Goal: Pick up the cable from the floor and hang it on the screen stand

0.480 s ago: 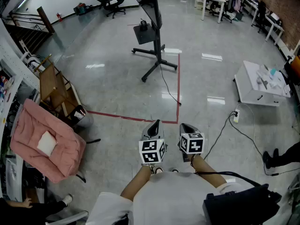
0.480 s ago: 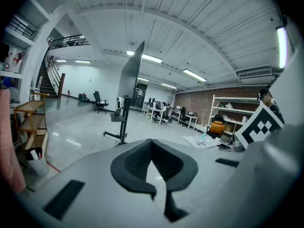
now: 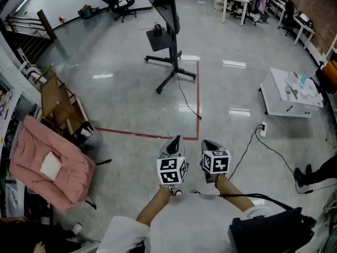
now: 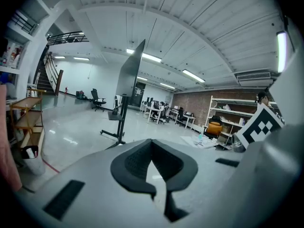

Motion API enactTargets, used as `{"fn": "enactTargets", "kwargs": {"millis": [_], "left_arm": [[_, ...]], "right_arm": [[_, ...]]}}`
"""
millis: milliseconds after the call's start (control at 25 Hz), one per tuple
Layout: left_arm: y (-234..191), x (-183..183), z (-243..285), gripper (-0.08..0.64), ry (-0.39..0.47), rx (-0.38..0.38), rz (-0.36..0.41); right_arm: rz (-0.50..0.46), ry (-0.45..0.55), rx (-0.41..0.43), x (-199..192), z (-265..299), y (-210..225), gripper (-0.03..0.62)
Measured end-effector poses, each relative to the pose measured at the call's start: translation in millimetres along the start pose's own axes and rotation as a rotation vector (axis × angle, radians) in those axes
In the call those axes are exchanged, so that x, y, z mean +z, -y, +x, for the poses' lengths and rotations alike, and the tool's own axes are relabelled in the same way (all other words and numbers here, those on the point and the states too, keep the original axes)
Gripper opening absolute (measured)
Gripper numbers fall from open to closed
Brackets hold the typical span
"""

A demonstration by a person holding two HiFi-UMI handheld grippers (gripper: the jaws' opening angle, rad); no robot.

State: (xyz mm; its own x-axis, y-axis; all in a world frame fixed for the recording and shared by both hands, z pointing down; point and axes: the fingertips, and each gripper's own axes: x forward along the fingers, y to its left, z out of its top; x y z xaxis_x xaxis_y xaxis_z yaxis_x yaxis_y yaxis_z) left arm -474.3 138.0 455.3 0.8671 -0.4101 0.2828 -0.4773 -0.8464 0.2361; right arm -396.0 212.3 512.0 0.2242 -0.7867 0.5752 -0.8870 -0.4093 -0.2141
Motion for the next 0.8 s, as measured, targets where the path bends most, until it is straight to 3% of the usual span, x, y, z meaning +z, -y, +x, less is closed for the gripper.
{"fn": "enactTargets", "kwargs": {"millis": [200, 800], "left_arm": [[-12.1, 0.5, 2.1, 0.003, -0.007, -0.016, 0.002], [-42.2, -6.7, 35.3, 0.003, -0.060, -0.032, 0.015]], "right_arm": [[0.072, 0.038, -0.012, 5.4, 9.3, -1.2, 0.018], [0.177, -0.015, -0.084, -5.9, 40.5, 28.1, 0.018]]}}
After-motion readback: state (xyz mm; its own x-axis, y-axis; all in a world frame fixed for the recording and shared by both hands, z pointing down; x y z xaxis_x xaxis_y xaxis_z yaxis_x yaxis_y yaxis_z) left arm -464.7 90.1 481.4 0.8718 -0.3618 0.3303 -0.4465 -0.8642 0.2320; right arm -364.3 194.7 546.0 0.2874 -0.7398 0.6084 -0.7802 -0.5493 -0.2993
